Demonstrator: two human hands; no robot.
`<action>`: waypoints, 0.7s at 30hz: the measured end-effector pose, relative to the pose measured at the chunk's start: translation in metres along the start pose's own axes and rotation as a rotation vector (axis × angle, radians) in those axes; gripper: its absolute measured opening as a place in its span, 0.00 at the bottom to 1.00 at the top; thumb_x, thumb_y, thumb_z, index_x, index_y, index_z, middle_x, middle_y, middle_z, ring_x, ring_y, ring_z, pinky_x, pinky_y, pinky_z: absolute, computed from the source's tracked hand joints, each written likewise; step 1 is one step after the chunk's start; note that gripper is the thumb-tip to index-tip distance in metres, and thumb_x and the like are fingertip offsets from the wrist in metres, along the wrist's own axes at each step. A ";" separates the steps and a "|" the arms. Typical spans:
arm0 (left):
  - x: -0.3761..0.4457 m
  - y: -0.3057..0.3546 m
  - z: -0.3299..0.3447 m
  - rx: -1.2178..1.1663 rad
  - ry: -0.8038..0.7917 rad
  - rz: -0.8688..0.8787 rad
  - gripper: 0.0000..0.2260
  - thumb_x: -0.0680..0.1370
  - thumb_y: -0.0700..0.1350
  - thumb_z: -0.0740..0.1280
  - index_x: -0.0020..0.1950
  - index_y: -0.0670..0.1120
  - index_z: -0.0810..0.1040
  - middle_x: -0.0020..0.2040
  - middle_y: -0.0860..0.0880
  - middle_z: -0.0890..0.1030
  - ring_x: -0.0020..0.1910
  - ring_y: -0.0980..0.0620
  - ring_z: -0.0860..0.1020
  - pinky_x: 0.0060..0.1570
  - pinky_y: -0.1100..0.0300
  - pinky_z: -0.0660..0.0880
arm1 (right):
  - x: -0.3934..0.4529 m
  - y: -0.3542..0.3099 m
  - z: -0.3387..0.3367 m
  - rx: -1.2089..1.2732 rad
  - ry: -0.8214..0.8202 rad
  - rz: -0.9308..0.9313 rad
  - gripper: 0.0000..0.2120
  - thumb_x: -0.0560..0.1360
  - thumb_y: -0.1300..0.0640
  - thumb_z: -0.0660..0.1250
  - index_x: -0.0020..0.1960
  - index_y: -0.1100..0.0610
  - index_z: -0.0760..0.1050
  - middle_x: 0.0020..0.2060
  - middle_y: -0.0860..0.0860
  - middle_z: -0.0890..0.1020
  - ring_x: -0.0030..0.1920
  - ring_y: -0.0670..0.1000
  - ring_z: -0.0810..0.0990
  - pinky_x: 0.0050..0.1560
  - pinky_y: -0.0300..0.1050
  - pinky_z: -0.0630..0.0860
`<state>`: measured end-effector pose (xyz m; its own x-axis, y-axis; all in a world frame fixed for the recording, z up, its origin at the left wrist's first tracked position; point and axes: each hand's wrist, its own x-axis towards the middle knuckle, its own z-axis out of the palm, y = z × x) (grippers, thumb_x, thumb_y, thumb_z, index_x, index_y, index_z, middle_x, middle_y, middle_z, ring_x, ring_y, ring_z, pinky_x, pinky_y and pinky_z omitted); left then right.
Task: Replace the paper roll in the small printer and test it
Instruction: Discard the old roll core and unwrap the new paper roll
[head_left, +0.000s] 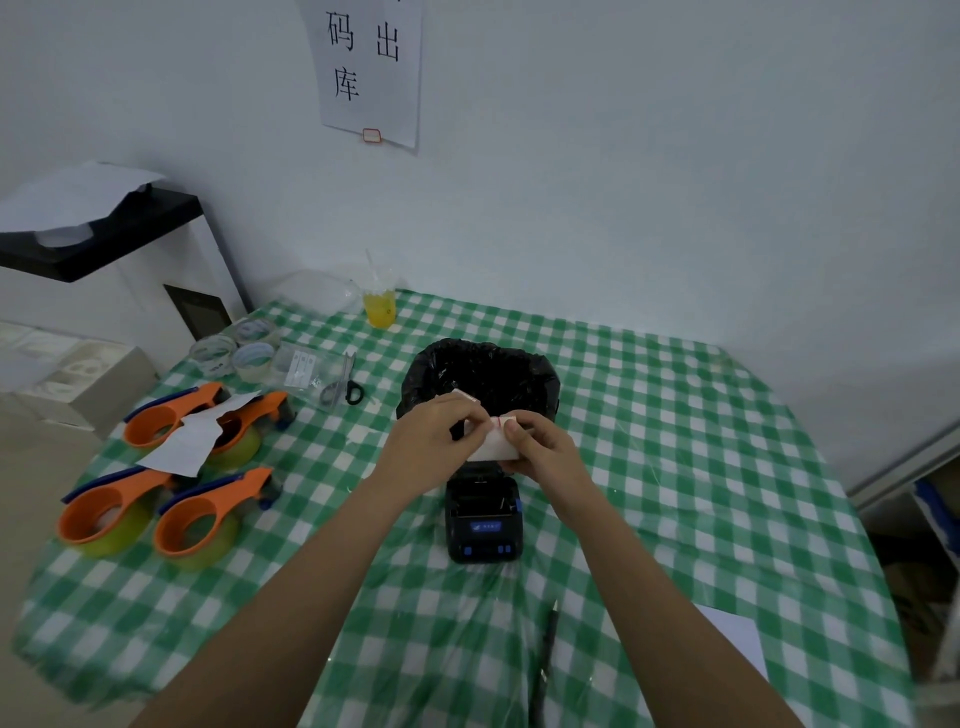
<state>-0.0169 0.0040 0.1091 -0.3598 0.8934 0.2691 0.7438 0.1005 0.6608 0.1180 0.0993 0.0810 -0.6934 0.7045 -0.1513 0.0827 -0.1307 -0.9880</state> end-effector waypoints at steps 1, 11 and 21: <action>0.000 -0.001 0.000 -0.026 -0.004 -0.013 0.05 0.76 0.46 0.66 0.45 0.48 0.81 0.43 0.52 0.81 0.43 0.53 0.78 0.43 0.53 0.78 | 0.000 0.000 0.000 -0.002 -0.002 -0.002 0.06 0.77 0.54 0.63 0.50 0.52 0.79 0.47 0.56 0.79 0.49 0.52 0.79 0.49 0.44 0.80; 0.001 -0.005 -0.002 -0.232 -0.010 -0.178 0.05 0.77 0.43 0.65 0.48 0.45 0.80 0.47 0.49 0.84 0.48 0.52 0.80 0.54 0.54 0.78 | 0.002 0.000 0.003 -0.022 -0.006 0.006 0.09 0.77 0.58 0.64 0.56 0.56 0.77 0.48 0.55 0.80 0.51 0.52 0.80 0.50 0.42 0.80; 0.010 -0.007 -0.006 -0.174 -0.008 -0.238 0.05 0.77 0.44 0.64 0.45 0.45 0.78 0.44 0.47 0.83 0.44 0.49 0.80 0.48 0.50 0.78 | 0.006 0.002 0.004 -0.079 0.003 0.003 0.11 0.76 0.59 0.66 0.58 0.56 0.76 0.51 0.58 0.79 0.52 0.55 0.80 0.55 0.50 0.80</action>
<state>-0.0288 0.0100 0.1115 -0.5073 0.8573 0.0873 0.5314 0.2314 0.8149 0.1112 0.1003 0.0785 -0.6908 0.7063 -0.1543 0.1414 -0.0773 -0.9869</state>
